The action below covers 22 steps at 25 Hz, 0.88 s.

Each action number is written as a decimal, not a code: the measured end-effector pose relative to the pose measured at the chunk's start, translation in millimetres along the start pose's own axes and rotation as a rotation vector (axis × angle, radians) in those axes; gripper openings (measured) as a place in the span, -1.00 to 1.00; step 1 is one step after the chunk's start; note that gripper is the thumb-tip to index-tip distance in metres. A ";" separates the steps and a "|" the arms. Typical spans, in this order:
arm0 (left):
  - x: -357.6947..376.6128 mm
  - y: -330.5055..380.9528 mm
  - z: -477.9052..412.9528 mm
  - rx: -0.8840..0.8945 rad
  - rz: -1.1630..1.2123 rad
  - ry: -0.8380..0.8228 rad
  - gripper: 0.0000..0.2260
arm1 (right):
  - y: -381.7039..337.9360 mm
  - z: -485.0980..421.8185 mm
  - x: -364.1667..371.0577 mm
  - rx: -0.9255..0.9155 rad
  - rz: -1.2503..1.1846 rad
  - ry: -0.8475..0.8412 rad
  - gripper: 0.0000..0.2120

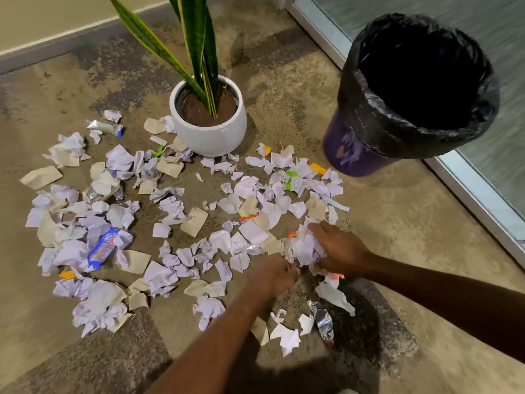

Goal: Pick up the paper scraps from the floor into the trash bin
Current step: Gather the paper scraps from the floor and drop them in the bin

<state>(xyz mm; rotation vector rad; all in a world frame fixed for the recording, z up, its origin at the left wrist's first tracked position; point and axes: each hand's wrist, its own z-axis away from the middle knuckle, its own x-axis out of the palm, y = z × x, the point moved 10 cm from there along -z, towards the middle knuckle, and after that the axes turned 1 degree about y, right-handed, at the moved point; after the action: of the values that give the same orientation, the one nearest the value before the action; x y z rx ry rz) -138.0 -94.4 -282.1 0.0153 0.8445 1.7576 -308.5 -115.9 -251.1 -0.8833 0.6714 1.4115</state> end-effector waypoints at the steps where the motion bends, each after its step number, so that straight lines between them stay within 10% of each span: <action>1: 7.0 -4.9 -7.4 -0.006 0.024 -0.066 -0.59 | 0.2 -2.0 1.9 -0.003 -0.017 0.018 -0.10; 8: 16.3 4.0 -0.5 -0.103 0.342 -0.339 -0.69 | -5.1 8.1 -19.7 0.041 -0.250 0.120 -0.25; 22: -58.6 119.8 18.6 0.136 0.856 0.107 -0.78 | 48.6 100.4 -214.5 0.045 -0.933 0.593 -0.48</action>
<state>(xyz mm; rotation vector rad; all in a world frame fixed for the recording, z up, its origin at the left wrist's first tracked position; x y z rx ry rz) -208.4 -147.4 -180.3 0.4312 1.1313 2.5017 -383.3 -150.3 -23.7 -1.3587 0.5877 0.2914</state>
